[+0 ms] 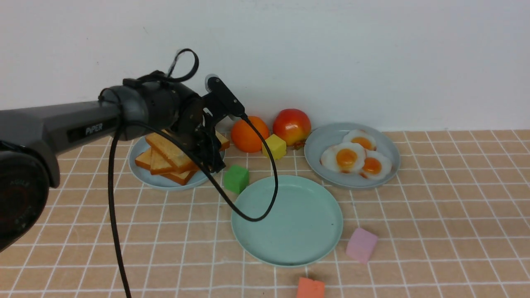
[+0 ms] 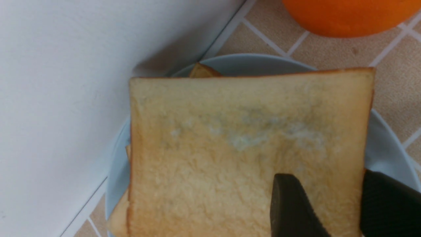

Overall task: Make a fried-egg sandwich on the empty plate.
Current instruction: Use the left arm to grab a slice of bread, then use the left arm to put a slice of bread into the empty plate in the middle

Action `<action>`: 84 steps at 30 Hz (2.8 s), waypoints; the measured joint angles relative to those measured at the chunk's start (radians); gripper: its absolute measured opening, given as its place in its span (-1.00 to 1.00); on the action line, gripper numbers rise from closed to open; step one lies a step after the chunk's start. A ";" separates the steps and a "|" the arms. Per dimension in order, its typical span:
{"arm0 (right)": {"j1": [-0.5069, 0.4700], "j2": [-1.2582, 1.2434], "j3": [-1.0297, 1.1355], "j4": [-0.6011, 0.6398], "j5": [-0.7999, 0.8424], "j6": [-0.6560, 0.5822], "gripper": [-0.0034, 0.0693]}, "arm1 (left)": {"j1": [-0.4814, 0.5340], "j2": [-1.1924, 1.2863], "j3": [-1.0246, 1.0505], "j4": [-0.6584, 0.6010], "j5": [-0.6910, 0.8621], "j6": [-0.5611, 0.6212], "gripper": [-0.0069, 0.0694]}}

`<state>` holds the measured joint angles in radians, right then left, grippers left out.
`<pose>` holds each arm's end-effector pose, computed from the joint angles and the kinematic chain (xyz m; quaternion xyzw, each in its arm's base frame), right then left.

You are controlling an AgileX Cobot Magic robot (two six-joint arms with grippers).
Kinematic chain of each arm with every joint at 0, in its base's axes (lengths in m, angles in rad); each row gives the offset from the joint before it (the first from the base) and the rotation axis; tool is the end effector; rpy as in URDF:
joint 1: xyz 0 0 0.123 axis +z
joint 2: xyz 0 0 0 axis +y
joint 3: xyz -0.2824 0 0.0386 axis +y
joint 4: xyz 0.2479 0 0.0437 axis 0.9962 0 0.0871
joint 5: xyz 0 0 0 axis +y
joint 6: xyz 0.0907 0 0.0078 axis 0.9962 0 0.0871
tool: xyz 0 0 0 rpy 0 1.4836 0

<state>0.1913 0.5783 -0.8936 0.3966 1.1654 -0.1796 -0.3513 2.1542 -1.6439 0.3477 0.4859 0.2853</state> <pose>0.0625 0.0450 0.3711 -0.1659 0.8861 0.1993 0.3842 0.4579 -0.1523 0.1849 0.4040 0.8476 0.1155 0.3240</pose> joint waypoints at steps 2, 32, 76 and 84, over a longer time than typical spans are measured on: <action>0.000 0.000 0.000 0.001 0.000 0.000 -0.25 | 0.000 0.001 0.000 0.000 -0.001 0.000 -0.02; 0.000 0.000 0.000 0.001 -0.003 0.000 -0.25 | 0.001 -0.011 0.000 -0.042 -0.002 0.000 0.11; 0.000 0.000 0.000 -0.011 -0.004 0.000 -0.25 | -0.410 -0.149 0.077 -0.018 0.196 -0.235 -0.57; 0.000 0.000 0.000 -0.013 -0.004 0.000 -0.25 | -0.431 -0.089 0.078 -0.028 0.166 -0.235 -0.57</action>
<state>0.1913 0.5783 -0.8936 0.3832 1.1614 -0.1796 -0.7823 2.0655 -1.5661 0.3197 0.6514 0.0501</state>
